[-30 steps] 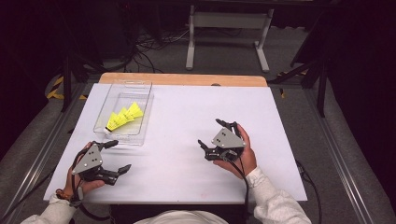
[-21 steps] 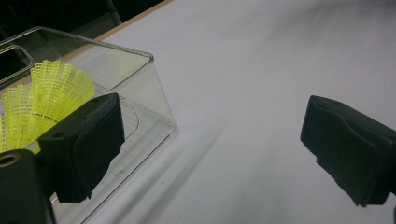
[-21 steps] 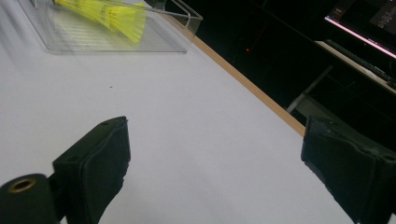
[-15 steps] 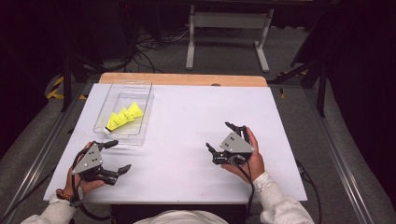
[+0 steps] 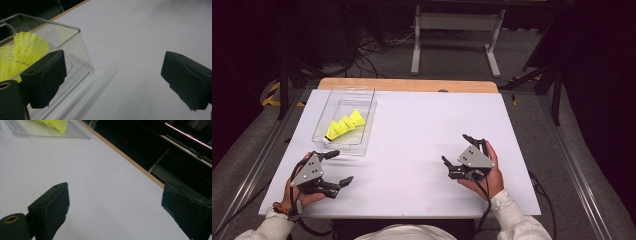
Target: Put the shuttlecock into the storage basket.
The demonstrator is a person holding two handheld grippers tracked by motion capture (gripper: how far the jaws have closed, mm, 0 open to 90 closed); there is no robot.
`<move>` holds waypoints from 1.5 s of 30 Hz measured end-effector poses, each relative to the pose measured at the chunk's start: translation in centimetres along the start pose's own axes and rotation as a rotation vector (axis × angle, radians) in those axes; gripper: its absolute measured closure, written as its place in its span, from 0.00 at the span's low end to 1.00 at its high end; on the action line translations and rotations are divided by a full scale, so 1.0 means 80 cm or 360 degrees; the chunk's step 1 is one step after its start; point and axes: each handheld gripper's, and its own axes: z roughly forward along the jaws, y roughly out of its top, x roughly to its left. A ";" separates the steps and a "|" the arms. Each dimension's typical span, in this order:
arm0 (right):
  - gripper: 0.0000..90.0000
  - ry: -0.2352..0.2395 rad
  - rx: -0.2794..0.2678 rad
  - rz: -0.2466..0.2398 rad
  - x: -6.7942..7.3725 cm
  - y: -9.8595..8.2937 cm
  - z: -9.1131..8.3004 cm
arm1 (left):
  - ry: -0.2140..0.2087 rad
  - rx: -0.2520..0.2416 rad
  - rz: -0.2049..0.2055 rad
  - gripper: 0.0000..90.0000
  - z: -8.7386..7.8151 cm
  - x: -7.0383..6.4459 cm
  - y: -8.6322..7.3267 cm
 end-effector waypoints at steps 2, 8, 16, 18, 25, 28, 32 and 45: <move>0.10 -0.0012 0.0003 0.0003 -0.001 -0.003 -0.002 | 0.0000 0.0001 0.0000 0.08 0.000 0.000 0.000; 0.10 -0.0030 0.0005 0.0016 -0.003 -0.013 -0.008 | -0.0001 0.0000 0.0004 0.08 0.001 0.000 0.000; 0.09 -0.0011 0.0017 0.0045 -0.004 -0.027 -0.016 | 0.0002 -0.0009 -0.0002 0.08 0.002 0.001 0.001; 0.08 -0.0002 0.0015 0.0064 -0.003 -0.031 -0.018 | 0.0003 -0.0010 -0.0009 0.08 0.002 0.001 0.000; 0.08 0.0014 0.0024 0.0103 -0.001 -0.047 -0.023 | 0.0007 -0.0003 -0.0005 0.08 0.003 0.002 0.001; 0.08 0.0026 0.0022 0.0152 0.000 -0.054 -0.027 | 0.0010 -0.0003 -0.0007 0.08 0.004 0.002 0.002; 0.07 0.0051 0.0043 0.0197 -0.002 -0.063 -0.028 | 0.0015 -0.0003 -0.0002 0.08 0.005 0.004 0.002; 0.07 0.0097 0.0037 0.0156 0.004 -0.059 -0.024 | 0.0025 0.0004 0.0010 0.08 0.005 0.001 0.003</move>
